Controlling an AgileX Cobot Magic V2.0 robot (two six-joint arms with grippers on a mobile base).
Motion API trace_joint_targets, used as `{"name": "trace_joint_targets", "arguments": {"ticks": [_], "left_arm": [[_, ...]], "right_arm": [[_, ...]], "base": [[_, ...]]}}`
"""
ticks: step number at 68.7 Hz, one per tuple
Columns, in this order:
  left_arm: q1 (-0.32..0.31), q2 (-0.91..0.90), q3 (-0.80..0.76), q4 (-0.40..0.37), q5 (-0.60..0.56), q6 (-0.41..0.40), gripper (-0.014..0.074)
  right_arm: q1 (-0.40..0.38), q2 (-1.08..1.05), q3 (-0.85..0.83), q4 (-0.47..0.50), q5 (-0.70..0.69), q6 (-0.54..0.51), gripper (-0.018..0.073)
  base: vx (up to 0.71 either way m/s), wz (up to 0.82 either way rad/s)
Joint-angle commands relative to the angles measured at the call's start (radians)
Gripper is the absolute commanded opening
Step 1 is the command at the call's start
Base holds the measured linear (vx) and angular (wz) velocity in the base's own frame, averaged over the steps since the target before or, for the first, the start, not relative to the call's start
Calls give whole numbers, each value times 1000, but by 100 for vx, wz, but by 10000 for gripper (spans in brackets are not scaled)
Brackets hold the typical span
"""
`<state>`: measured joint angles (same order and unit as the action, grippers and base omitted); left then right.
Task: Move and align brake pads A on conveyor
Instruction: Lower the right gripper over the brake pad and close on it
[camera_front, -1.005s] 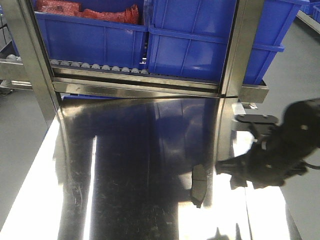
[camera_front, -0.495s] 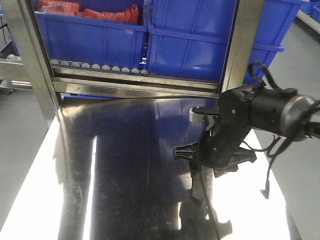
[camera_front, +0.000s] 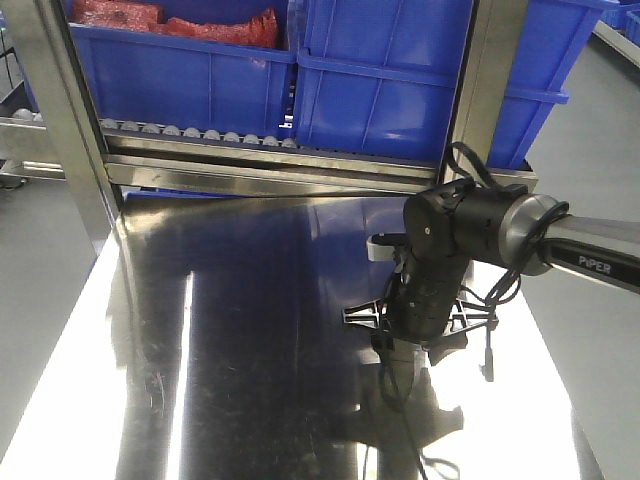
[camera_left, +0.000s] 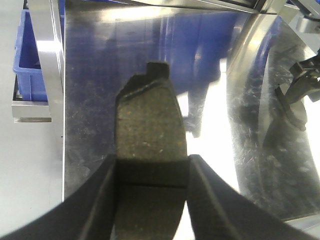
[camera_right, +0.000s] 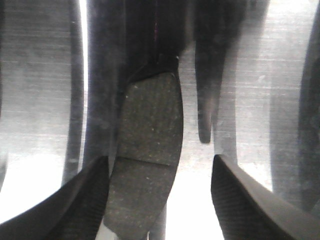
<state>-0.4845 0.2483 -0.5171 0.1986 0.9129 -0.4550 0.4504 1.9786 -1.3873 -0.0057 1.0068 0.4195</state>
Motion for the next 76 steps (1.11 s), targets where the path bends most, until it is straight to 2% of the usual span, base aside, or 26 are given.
{"name": "trace_joint_targets", "arguments": {"ticks": [1, 24, 50, 64, 76], "left_arm": [[-2, 12, -24, 17, -86, -5, -6], [-2, 12, -24, 17, -86, -5, -6], [-2, 12, -24, 17, -86, -5, -6], [-2, 12, -24, 17, -86, -5, -6], [-2, 12, -24, 17, -86, -5, -6]], "right_arm": [[0, -35, -29, -15, -2, 4, 440], [0, -24, -30, 6, -39, 1, 424], [0, -14, -29, 18, -34, 1, 182], [0, 30, -29, 18, -2, -4, 119], [0, -8, -28, -5, -37, -4, 48]], "base": [[0, 0], [0, 0], [0, 0], [0, 0], [0, 0]]}}
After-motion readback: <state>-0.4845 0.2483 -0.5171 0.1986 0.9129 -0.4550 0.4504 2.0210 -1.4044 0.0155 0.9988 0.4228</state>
